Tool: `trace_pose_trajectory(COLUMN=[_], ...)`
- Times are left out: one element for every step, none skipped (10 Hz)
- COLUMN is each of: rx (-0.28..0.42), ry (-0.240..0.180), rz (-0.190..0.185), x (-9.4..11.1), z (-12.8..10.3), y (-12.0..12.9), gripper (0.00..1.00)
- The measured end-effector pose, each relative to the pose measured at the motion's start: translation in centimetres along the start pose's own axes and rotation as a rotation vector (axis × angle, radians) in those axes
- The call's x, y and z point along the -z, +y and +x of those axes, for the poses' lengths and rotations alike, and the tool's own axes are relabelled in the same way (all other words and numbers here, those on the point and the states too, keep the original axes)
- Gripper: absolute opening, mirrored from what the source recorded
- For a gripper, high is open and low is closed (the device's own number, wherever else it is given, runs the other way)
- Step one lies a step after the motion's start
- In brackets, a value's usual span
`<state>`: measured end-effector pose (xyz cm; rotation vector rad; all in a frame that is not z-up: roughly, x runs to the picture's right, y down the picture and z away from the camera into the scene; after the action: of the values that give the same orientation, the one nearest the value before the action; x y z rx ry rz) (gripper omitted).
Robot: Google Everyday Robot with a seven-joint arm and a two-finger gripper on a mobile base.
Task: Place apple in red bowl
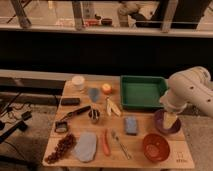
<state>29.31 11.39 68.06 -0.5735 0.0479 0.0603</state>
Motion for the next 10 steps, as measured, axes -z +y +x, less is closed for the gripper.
trace_pose_trajectory(rx=[-0.001, -0.003, -0.003, 0.008, 0.022, 0.035, 0.054, 0.077, 0.095, 0.108], ry=[0.0, -0.004, -0.01, -0.018, -0.025, -0.031, -0.035, -0.044, -0.051, -0.055], rz=[0.0, 0.001, 0.009, 0.017, 0.027, 0.039, 0.05, 0.06, 0.067, 0.073], x=[0.0, -0.1, -0.2, -0.4, -0.6, -0.7, -0.8, -0.9, -1.1, -1.2], z=[0.0, 0.0, -0.2, -1.0, -1.8, -2.6, -3.5, -4.8, -5.6, -6.2], y=[0.0, -0.1, -0.4, -1.0, -1.6, -2.4, -3.3, -4.2, -5.0, -5.7], gripper=[0.8, 0.8, 0.8, 0.8, 0.8, 0.8, 0.8, 0.8, 0.8, 0.8])
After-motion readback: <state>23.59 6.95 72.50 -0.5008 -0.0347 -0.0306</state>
